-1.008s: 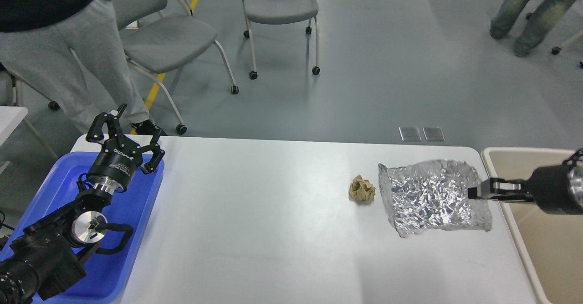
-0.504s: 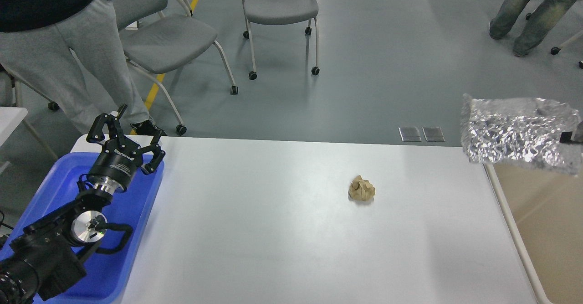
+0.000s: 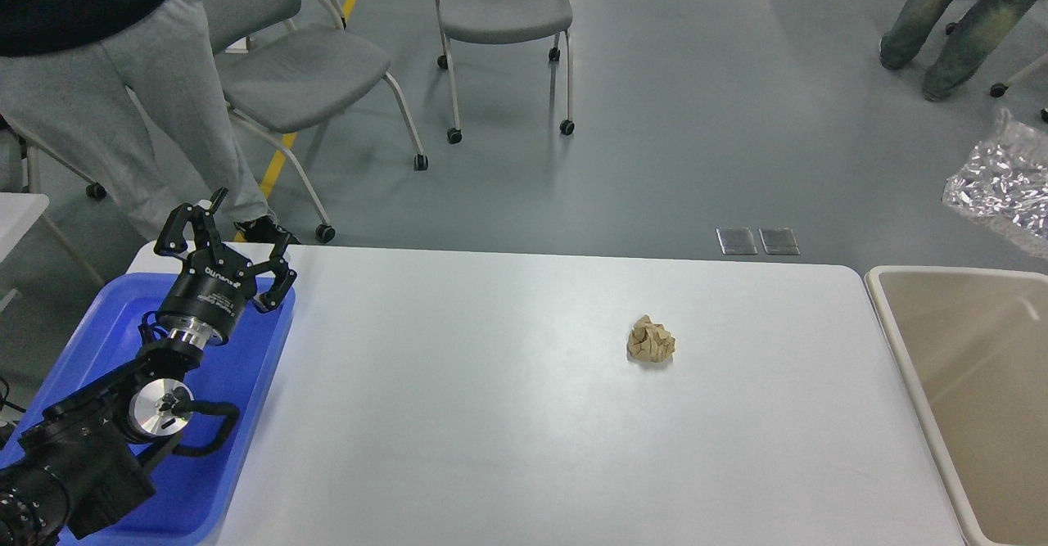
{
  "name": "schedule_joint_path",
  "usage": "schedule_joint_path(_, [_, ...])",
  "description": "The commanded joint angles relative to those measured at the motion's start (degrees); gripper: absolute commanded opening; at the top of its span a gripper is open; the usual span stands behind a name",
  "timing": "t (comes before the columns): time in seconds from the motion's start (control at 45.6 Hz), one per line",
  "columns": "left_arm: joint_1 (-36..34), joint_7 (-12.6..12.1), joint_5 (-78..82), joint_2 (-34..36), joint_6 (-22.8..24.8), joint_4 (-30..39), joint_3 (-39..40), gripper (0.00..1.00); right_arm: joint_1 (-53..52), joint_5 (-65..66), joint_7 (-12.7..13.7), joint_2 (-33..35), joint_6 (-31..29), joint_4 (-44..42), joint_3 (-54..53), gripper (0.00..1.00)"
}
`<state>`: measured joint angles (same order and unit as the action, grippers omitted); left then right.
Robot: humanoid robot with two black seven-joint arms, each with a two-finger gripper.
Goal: Tidy desktop
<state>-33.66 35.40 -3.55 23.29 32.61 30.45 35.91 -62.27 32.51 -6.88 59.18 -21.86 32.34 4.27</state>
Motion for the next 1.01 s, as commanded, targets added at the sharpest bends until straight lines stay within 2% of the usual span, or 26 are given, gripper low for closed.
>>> schedule_joint_path(0.0, [0.0, 0.02, 0.03, 0.0, 0.0, -0.04, 0.04, 0.98, 10.23, -17.64, 2.04, -13.64, 6.21, -19.93, -0.49, 0.0])
schedule_joint_path(0.219, [0.0, 0.02, -0.06, 0.0, 0.0, -0.04, -0.05, 0.98, 18.94, -32.67, 6.61, -24.37, 12.01, -31.19, -1.1, 0.0])
schedule_joint_path(0.373, [0.0, 0.02, -0.06, 0.0, 0.0, -0.04, -0.05, 0.98, 22.98, -38.57, 9.69, -27.01, 18.42, -31.28, -3.64, 0.0])
schedule_joint_path(0.548, [0.0, -0.07, -0.05, 0.0, 0.0, -0.04, -0.05, 0.98, 26.23, -38.75, 12.5, -29.74, 22.47, -31.28, -9.62, 0.0])
schedule_joint_path(0.986, [0.0, 0.02, -0.06, 0.0, 0.0, -0.04, -0.05, 0.98, 30.54, -38.13, 12.85, -34.05, 23.09, -31.28, -10.16, 0.0])
